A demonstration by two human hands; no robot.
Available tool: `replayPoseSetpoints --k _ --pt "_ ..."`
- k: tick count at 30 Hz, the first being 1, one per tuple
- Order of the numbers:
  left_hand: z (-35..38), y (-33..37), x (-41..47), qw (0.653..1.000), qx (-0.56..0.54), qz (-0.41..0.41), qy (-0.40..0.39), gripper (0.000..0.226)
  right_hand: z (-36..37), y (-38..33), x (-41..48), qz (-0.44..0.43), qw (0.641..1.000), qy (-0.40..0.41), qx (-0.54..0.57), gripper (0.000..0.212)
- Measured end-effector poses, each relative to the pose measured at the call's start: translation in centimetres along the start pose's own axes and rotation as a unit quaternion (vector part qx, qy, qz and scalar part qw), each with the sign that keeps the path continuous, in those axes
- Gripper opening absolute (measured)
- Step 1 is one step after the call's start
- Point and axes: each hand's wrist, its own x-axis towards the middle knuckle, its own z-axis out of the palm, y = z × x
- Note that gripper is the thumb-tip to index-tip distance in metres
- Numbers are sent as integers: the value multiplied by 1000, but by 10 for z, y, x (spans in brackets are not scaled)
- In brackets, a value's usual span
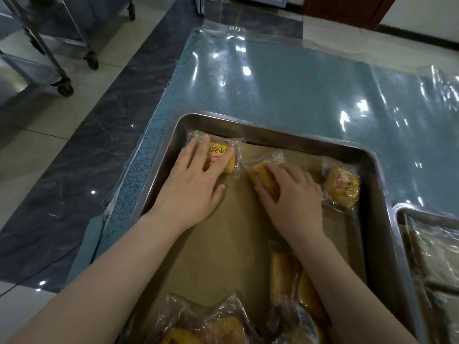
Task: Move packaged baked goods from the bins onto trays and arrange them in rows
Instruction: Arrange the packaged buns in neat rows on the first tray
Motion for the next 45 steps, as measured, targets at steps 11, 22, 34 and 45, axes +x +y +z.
replayPoseSetpoints --k 11,22,34,45 --pt "8 10 0 1000 -6 8 -11 68 9 0 0 -38 999 24 14 41" --pt "-3 8 3 993 -90 72 -28 33 7 8 -4 52 997 47 -12 46" --pt "-6 7 4 999 15 -39 6 54 8 9 -4 54 998 36 -6 47" --pt "3 12 4 999 -31 -3 -13 61 11 10 -5 15 999 29 -1 49"
